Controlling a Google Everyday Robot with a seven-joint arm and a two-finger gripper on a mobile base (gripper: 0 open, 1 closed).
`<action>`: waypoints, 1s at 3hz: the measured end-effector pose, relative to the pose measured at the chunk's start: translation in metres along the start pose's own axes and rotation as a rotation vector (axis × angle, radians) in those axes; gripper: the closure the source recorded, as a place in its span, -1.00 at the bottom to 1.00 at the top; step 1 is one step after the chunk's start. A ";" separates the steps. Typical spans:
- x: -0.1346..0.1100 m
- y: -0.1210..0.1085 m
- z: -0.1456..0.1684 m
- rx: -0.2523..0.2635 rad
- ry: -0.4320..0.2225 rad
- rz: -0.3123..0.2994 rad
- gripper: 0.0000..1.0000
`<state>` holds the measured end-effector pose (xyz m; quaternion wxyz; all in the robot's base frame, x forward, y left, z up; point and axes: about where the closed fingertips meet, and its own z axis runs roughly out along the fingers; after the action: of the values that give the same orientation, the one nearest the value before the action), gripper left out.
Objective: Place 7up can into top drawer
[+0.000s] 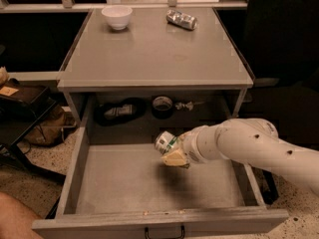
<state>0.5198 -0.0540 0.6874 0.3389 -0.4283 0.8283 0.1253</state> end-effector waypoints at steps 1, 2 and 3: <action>0.026 0.003 0.025 -0.033 0.039 0.034 1.00; 0.026 0.003 0.025 -0.034 0.039 0.034 1.00; 0.047 0.018 0.056 -0.096 0.065 0.052 1.00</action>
Offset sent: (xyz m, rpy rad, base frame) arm -0.0016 -0.0022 -0.0301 -0.0026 0.0513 -0.0065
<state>0.5124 -0.0447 0.6134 0.2877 -0.4262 0.8427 0.1596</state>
